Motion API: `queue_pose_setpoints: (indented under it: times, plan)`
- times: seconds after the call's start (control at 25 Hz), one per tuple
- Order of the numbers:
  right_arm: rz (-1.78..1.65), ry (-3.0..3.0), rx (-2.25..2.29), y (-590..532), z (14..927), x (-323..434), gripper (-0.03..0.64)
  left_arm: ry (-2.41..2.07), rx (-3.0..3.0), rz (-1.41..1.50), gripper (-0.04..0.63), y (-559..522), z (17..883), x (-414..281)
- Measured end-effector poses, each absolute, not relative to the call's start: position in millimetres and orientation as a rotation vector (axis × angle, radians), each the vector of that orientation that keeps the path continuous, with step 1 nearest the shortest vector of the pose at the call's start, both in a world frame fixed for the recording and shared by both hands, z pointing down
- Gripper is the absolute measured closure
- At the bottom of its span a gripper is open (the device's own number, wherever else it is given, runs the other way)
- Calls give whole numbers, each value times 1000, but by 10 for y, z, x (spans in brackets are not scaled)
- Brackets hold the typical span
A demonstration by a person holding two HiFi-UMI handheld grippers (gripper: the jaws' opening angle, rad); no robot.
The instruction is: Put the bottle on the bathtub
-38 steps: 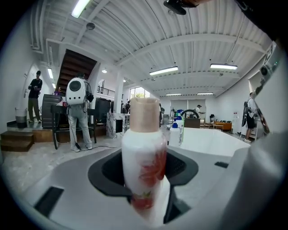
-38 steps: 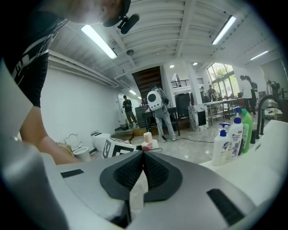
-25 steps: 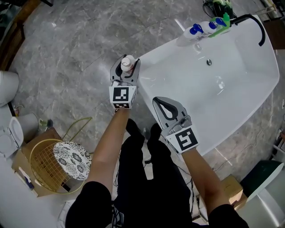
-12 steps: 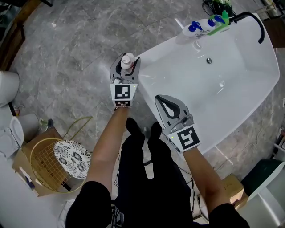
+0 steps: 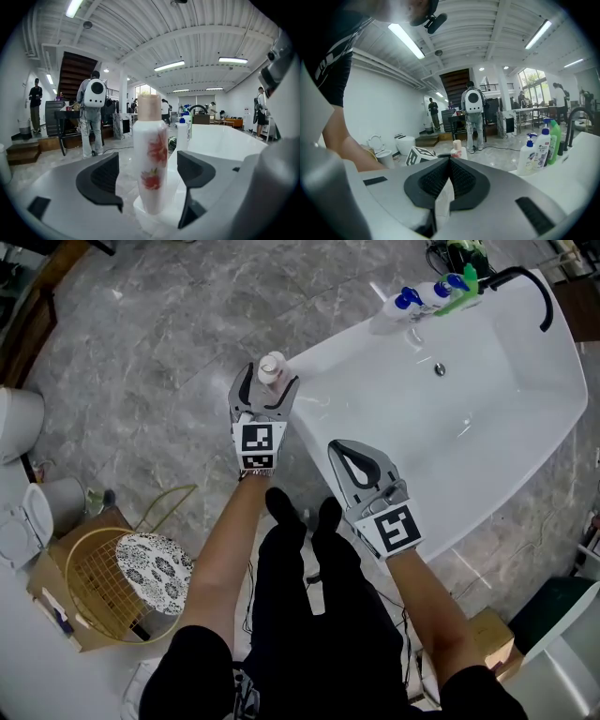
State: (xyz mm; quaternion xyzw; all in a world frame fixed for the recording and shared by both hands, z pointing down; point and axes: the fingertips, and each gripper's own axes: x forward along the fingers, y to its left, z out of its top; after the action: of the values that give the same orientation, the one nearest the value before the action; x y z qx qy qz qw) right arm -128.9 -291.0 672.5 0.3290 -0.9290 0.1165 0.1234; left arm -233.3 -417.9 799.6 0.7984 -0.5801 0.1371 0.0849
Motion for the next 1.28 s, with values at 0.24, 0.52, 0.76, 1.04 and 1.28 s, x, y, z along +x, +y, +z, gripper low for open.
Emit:
queue_pose_setpoints:
  times: [0.24,0.52,0.76,1.04,1.28]
  plan:
    - [343,-2695,962,-2883,6529,-1224,604,-1742,2330,512,215,-3846,7916,-2613]
    - [310,-2702,1004,-2946,6096,-1135,604,-1792,2285,408,218,-3508,7217,-2778]
    - [265,-2747,1023,-2841,5377,-1077,604,-1785,2231,423,549,-3176,6322,-2691]
    - [229,-2766,1028,-2639,4331,-875,604,-1848,2247,261,586,-2805,4692,-2536]
    - [49,-2823,1082,-2535,3651,-528,604,-1999,2345,238,588,-2348,3637,-2277]
